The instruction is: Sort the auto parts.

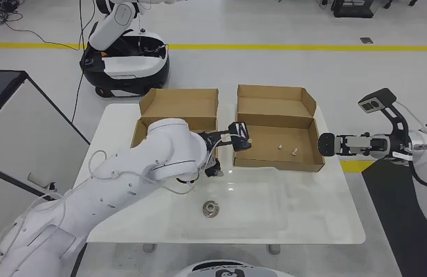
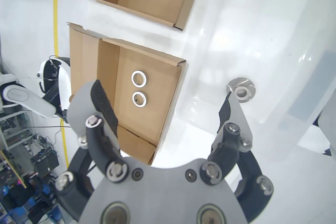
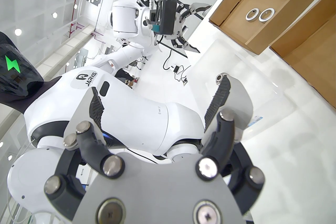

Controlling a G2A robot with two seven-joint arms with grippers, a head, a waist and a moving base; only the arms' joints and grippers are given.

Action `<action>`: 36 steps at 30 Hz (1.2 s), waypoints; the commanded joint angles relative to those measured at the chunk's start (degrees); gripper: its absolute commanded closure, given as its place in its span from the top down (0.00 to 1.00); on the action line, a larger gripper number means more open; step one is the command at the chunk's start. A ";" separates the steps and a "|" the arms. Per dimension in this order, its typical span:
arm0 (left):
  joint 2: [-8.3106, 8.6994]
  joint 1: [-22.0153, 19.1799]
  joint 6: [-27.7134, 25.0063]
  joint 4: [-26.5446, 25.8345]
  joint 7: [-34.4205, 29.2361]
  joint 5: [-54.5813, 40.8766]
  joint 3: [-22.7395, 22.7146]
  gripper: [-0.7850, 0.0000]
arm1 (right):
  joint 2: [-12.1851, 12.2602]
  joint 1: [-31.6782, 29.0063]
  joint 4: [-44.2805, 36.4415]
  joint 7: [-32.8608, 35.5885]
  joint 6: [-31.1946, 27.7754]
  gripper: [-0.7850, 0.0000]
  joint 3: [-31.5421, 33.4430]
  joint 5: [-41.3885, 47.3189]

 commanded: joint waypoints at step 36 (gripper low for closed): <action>1.85 -6.86 -5.49 5.20 5.51 -13.02 19.19 0.69 | 0.00 0.00 0.00 0.00 0.00 1.00 0.00 0.01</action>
